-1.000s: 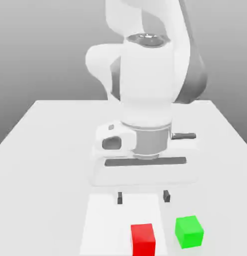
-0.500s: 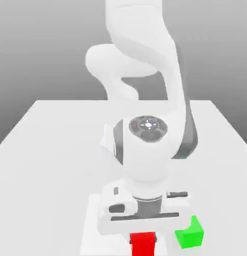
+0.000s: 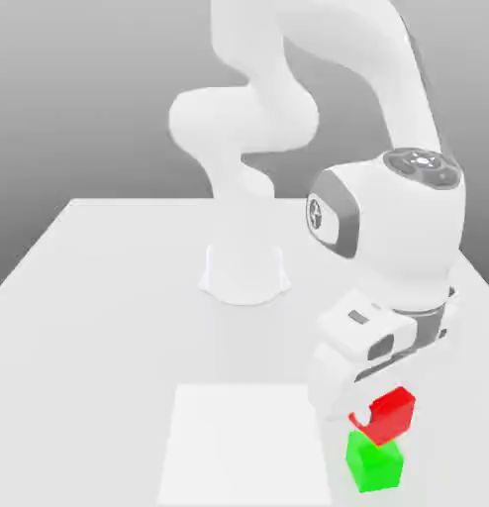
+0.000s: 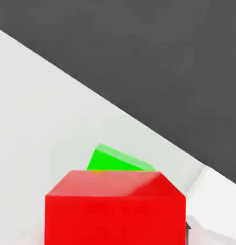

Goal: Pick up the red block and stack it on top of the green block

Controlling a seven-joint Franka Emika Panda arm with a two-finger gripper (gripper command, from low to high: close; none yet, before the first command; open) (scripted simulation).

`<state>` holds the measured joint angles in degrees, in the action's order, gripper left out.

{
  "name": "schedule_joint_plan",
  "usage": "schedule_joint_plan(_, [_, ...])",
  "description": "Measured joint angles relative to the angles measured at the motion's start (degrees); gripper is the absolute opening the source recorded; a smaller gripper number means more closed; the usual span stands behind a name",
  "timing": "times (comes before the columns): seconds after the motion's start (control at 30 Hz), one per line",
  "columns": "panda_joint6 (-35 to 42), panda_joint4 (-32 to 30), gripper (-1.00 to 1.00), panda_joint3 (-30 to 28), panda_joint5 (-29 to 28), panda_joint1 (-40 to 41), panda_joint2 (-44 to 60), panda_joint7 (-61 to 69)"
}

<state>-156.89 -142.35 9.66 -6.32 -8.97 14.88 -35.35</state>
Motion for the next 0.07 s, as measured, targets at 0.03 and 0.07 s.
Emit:
schedule_joint_plan(0.03, [0.0,0.0,1.00,0.0,0.0,0.0,0.0,0.0])
schedule_joint_plan(0.07, [0.0,0.0,1.00,0.0,0.0,0.0,0.0,0.0])
